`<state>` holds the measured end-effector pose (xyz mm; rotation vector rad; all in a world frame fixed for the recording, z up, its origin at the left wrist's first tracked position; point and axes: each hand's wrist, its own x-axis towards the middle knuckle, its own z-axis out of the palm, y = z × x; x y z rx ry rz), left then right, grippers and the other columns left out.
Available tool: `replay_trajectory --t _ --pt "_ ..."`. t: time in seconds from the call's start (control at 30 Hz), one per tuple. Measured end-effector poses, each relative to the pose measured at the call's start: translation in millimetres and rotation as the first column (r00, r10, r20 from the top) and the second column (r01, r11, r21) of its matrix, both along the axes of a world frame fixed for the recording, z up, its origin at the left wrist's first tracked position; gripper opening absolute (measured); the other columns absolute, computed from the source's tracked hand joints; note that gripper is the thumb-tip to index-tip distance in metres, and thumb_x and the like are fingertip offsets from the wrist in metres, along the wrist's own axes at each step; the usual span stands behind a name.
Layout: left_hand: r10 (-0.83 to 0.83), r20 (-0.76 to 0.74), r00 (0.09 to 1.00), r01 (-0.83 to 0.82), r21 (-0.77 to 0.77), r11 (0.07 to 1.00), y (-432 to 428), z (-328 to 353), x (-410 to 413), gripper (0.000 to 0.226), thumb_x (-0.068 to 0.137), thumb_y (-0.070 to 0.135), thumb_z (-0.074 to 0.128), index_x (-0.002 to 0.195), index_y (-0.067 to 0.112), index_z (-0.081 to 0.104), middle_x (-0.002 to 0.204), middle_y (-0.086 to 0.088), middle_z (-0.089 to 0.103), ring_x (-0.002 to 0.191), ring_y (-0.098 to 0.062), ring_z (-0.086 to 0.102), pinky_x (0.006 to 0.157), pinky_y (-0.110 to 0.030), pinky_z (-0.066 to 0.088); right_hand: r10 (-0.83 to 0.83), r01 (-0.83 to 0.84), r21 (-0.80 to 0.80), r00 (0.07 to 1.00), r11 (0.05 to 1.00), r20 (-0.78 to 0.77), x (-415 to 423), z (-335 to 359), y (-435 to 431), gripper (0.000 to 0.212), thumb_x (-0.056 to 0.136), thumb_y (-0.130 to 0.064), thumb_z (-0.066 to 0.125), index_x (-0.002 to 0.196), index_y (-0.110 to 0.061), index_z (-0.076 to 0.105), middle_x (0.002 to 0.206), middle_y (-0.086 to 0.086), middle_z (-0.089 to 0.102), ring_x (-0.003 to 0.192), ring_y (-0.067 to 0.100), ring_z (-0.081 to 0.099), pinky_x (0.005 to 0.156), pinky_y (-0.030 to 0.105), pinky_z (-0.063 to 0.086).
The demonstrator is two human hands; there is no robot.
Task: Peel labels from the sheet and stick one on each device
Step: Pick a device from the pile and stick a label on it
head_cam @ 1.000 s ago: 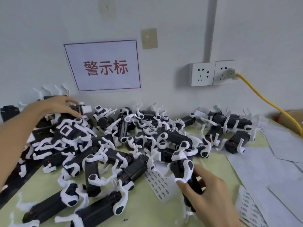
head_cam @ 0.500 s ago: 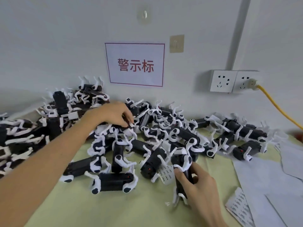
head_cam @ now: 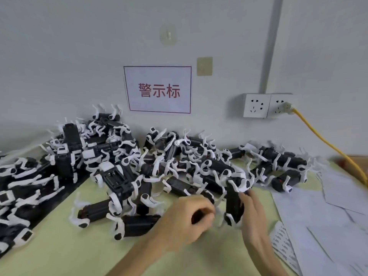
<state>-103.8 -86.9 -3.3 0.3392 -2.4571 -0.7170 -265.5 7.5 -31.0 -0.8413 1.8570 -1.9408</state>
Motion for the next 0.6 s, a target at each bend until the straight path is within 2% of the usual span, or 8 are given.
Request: replay_trajectory --t 0.07,0.17,0.23,0.3,0.4,0.47,0.53,0.6 --pt "-0.003 0.144 0.990 0.040 -0.259 0.965 -1.4 -17.5 -5.3 0.022 0.093 0.033 0.060 0.110 0.030 0.073 0.093 0.016 0.069 0.098 -0.006 0.051 0.086 -0.024 0.041 -0.044 0.044 -0.051 0.999 0.998 0.003 -7.3 2.0 3.5 0.030 0.104 -0.011 0.038 0.085 -0.022 0.058 0.065 -0.015 0.060 0.062 0.009 0.055 0.056 0.021 0.044" --pt "0.160 0.128 0.979 -0.077 -0.492 0.867 -20.2 -20.8 -9.9 0.034 0.090 0.028 0.059 0.120 0.039 0.071 0.094 0.019 0.071 0.094 -0.007 0.042 0.082 -0.029 0.036 -0.079 0.078 -0.087 0.997 0.993 -0.007 -11.8 2.4 2.9 0.032 0.101 -0.014 0.037 0.081 -0.031 0.057 0.072 -0.007 0.065 0.067 0.020 0.061 0.058 0.032 0.050" --pt "0.252 0.048 0.967 -0.194 -0.506 0.840 -27.7 -20.5 -14.1 0.039 0.077 0.019 0.072 0.110 0.041 0.073 0.081 0.022 0.069 0.085 -0.004 0.041 0.077 -0.027 0.037 -0.089 0.089 -0.066 0.996 0.994 -0.010 -12.6 1.3 0.2 0.026 0.105 -0.022 0.042 0.093 -0.035 0.060 0.083 -0.015 0.068 0.078 0.012 0.065 0.065 0.031 0.049" --pt "0.372 0.008 0.928 -0.318 -0.504 0.803 -35.3 -25.5 -18.1 0.045 0.068 0.013 0.084 0.101 0.042 0.074 0.074 0.023 0.069 0.080 -0.004 0.050 0.085 -0.033 0.036 -0.089 0.090 -0.072 0.996 0.993 0.011 -12.8 -1.8 -2.1 0.015 0.106 -0.028 0.049 0.108 -0.034 0.062 0.093 -0.017 0.069 0.081 -0.004 0.066 0.065 0.021 0.048" --pt "0.580 -0.083 0.811 -0.548 -0.458 0.700 -40.1 -29.8 -17.3 0.029 0.069 0.014 0.084 0.086 0.037 0.077 0.067 0.019 0.069 0.076 -0.012 0.061 0.111 -0.048 0.029 -0.073 0.079 -0.088 0.995 0.993 0.064 -14.0 -5.0 -2.2 0.013 0.102 -0.036 0.058 0.114 -0.035 0.062 0.100 -0.007 0.071 0.083 0.008 0.072 0.067 0.028 0.058" --pt "0.634 -0.198 0.748 -0.650 -0.410 0.639 -39.4 -26.0 -12.5 0.017 0.075 0.015 0.079 0.081 0.031 0.077 0.070 0.016 0.071 0.074 -0.014 0.063 0.112 -0.056 0.031 -0.049 0.053 -0.094 0.998 0.994 0.042 -13.5 -4.0 -0.4 0.017 0.098 -0.040 0.064 0.114 -0.037 0.062 0.096 -0.010 0.070 0.083 0.013 0.073 0.066 0.029 0.058" --pt "0.519 -0.367 0.772 -0.631 -0.347 0.694 -34.0 -25.9 -6.7 0.011 0.082 0.014 0.070 0.082 0.023 0.075 0.075 0.014 0.072 0.071 -0.012 0.062 0.100 -0.051 0.045 -0.038 0.040 -0.100 0.999 0.994 0.013 -11.2 -2.2 1.2 0.018 0.093 -0.038 0.070 0.109 -0.040 0.062 0.091 -0.011 0.067 0.076 0.011 0.072 0.061 0.025 0.056" --pt "0.304 -0.451 0.839 -0.439 -0.231 0.869 -19.0 -28.4 -5.0 0.016 0.088 0.011 0.059 0.084 0.017 0.073 0.077 0.009 0.070 0.069 -0.009 0.062 0.075 -0.038 0.055 -0.030 0.029 -0.103 1.000 0.994 -0.007 -8.0 -1.5 0.3 0.018 0.092 -0.032 0.073 0.101 -0.044 0.063 0.087 -0.010 0.064 0.072 0.019 0.069 0.066 0.039 0.057"
